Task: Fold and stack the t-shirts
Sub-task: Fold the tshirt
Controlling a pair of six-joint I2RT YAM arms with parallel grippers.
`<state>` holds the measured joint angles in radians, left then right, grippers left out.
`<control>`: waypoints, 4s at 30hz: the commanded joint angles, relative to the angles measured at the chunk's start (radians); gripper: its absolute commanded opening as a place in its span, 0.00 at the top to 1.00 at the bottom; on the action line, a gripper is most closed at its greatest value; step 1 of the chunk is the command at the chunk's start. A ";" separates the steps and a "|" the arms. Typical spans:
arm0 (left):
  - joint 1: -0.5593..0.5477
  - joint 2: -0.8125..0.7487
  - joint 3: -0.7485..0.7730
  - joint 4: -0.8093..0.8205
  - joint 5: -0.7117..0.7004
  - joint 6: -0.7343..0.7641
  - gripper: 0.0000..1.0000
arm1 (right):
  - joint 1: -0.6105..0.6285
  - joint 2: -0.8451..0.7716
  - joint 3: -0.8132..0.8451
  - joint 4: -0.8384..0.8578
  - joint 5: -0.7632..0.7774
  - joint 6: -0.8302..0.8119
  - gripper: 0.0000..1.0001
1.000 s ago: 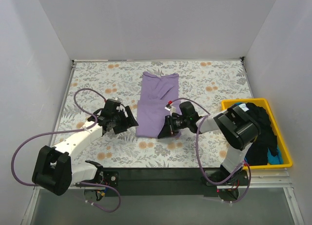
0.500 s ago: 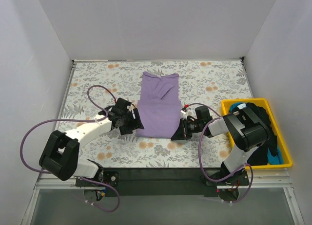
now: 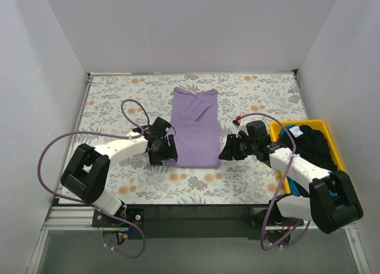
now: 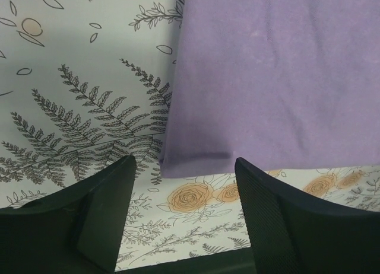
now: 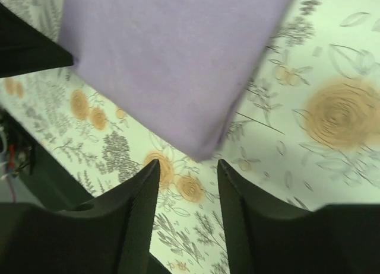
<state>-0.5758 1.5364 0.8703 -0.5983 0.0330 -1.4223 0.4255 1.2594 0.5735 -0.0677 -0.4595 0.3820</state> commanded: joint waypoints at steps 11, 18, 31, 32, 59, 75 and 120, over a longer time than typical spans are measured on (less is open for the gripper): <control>-0.052 0.085 0.093 -0.115 -0.102 -0.006 0.46 | 0.055 -0.170 0.058 -0.356 0.324 -0.022 0.44; -0.094 0.145 0.102 -0.126 -0.136 -0.009 0.53 | 0.096 -0.132 0.068 -0.362 0.351 -0.009 0.44; -0.136 0.215 0.107 -0.161 -0.111 -0.018 0.77 | 0.252 -0.009 0.158 -0.379 0.518 0.095 0.43; -0.136 0.220 0.108 -0.161 -0.108 -0.017 0.85 | 0.260 0.018 0.166 -0.377 0.521 0.095 0.43; -0.137 0.126 0.067 -0.152 0.011 -0.017 1.00 | 0.360 0.359 0.269 -0.422 0.599 0.136 0.46; -0.137 0.101 0.058 -0.195 0.002 -0.007 1.00 | 0.360 0.387 0.190 -0.478 0.553 0.031 0.99; 0.046 -0.087 0.366 -0.353 0.077 0.037 1.00 | 0.202 0.478 1.177 -1.092 0.650 -0.258 0.99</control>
<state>-0.5583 1.4414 1.2037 -0.9455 0.1429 -1.4322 0.6563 1.7142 1.6806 -1.1606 0.1352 0.1589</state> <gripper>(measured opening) 0.050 0.036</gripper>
